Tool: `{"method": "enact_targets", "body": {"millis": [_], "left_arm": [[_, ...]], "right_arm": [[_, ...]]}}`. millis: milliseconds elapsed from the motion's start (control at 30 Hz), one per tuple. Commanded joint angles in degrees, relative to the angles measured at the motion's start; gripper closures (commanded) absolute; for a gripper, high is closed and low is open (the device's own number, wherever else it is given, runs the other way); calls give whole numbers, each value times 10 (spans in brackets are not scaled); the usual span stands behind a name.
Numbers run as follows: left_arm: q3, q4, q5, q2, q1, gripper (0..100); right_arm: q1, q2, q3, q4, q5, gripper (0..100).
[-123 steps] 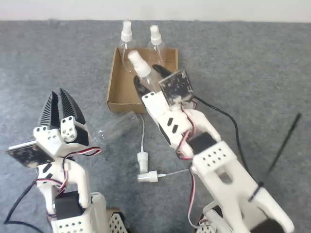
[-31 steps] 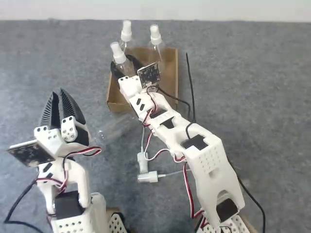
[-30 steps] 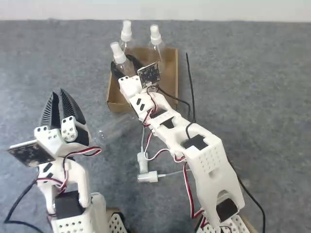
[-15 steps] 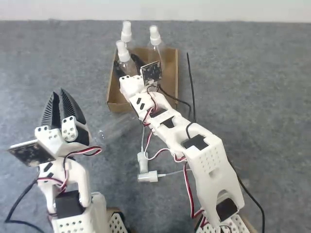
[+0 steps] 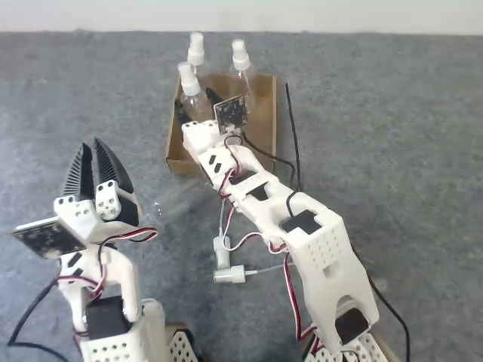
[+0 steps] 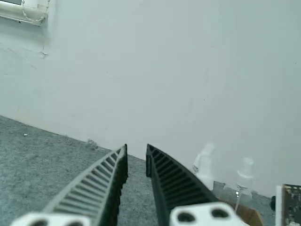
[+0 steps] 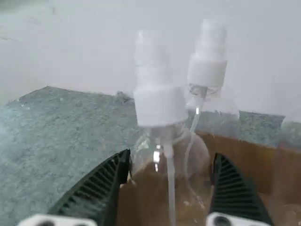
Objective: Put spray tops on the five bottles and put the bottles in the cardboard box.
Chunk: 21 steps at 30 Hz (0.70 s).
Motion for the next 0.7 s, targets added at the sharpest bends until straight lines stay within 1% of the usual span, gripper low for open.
{"method": "enact_targets", "body": {"millis": [0, 267, 533, 667], "left_arm": [[-7, -20, 4, -10, -1, 937], [-7, -20, 4, -10, -1, 937], [-7, -20, 4, -10, -1, 936], [-7, -20, 4, -10, -2, 903]], "right_arm": [[-4, -13, -33, 20, -4, 755], [-4, -17, -33, 21, -4, 754], [-4, -57, 7, 25, -4, 753], [-4, -57, 7, 26, -4, 752]]}}
